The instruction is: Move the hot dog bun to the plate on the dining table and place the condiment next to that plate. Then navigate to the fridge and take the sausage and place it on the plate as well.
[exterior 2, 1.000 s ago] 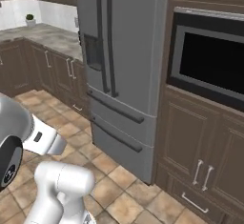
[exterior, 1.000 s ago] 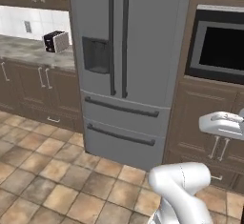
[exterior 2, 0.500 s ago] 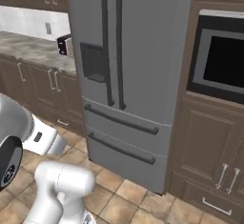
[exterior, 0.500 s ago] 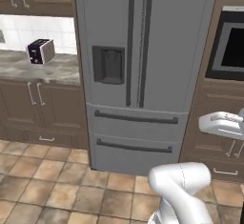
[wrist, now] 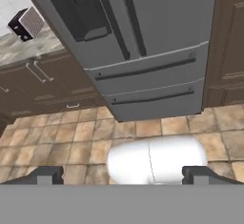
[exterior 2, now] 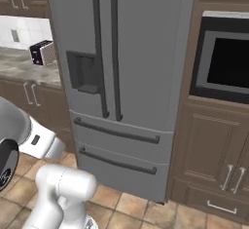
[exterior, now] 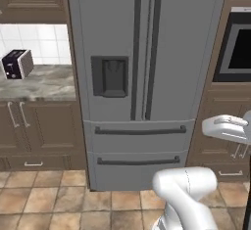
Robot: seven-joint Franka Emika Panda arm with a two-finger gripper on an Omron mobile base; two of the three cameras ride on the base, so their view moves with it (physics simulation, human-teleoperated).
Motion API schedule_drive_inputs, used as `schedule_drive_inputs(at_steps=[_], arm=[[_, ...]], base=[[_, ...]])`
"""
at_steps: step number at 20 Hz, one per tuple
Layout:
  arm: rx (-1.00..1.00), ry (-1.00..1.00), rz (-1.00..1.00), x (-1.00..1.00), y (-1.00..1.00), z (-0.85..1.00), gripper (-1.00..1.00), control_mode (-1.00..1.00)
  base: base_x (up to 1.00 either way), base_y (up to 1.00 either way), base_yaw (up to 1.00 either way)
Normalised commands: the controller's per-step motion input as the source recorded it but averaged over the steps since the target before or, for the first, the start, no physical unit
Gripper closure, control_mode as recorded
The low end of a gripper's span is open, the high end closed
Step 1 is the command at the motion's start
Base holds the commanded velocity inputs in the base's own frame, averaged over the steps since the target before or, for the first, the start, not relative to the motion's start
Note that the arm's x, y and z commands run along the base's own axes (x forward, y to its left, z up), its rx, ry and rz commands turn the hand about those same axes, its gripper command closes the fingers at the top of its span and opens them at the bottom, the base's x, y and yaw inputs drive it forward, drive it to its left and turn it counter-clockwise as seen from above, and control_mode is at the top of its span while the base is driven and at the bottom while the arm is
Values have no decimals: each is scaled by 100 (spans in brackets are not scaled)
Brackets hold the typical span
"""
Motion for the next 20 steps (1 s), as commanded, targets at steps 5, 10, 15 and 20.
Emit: schedule_drive_inputs(at_steps=[5, 10, 15, 20], arm=[[0, 0, 0, 0, 0, 0, -100, 100], [0, 0, 0, 0, 0, 0, -100, 100], [0, 0, 0, 0, 0, 0, -100, 100], [0, 0, 0, 0, 0, 0, -100, 100]], base=[[54, 28, -29], [21, 47, -7], [0, 34, -7], [14, 23, -19]])
